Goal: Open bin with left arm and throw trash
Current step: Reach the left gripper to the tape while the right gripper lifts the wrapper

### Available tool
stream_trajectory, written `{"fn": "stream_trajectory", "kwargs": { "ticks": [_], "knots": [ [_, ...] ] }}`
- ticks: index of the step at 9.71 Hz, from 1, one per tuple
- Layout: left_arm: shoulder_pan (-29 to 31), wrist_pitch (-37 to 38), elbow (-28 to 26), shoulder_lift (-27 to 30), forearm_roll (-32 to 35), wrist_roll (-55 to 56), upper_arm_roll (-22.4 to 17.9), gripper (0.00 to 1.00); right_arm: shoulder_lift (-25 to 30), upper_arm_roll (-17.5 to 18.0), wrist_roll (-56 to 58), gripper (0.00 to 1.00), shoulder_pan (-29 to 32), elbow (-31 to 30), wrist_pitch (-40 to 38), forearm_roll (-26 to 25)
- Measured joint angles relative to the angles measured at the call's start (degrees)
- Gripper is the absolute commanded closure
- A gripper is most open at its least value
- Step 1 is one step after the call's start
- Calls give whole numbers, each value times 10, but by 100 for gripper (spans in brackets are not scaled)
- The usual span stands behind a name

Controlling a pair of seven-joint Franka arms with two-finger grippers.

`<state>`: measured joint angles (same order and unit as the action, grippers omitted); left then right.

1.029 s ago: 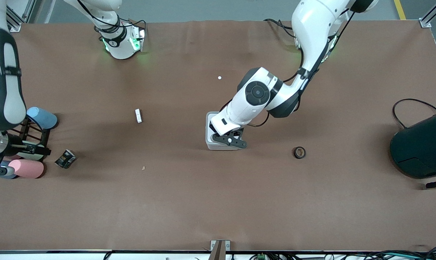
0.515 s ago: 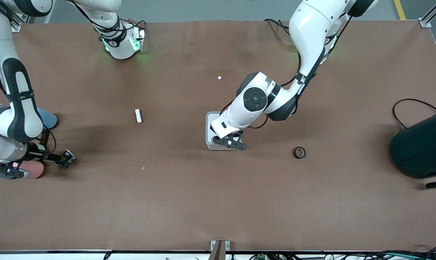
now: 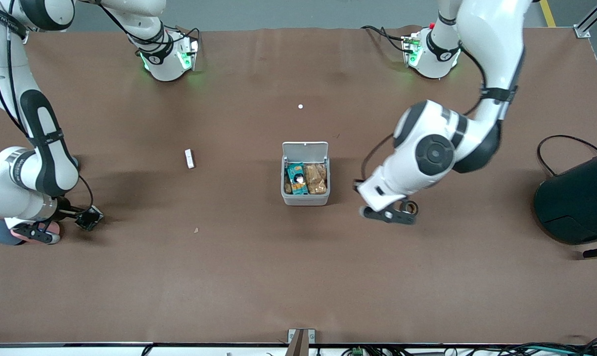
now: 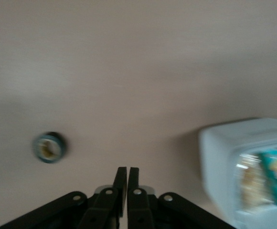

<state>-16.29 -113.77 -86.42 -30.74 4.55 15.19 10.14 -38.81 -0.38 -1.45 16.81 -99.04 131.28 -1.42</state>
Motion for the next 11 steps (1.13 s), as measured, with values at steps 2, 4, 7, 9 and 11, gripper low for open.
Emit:
{"fn": "stream_trajectory", "kwargs": {
  "ticks": [2, 4, 7, 9, 11],
  "knots": [
    [0, -9, -4, -45, 110, 3, 1, 1, -2, 3, 0, 89, -3, 0, 1, 0],
    [7, -50, -16, -84, 128, 3, 0, 0, -2, 6, 0, 100, -7, 1, 2, 0],
    [41, -108, -64, -92, 132, 1, 3, 0, -1, 7, -4, 100, -41, 6, 8, 0],
    [91, -146, -106, -86, 132, -6, 30, 0, 23, 18, -36, 100, -66, 24, -19, 5],
    [186, -154, -140, -79, 133, -9, 112, 0, 85, 70, -134, 100, -102, 78, -139, 23]
  ]
}}
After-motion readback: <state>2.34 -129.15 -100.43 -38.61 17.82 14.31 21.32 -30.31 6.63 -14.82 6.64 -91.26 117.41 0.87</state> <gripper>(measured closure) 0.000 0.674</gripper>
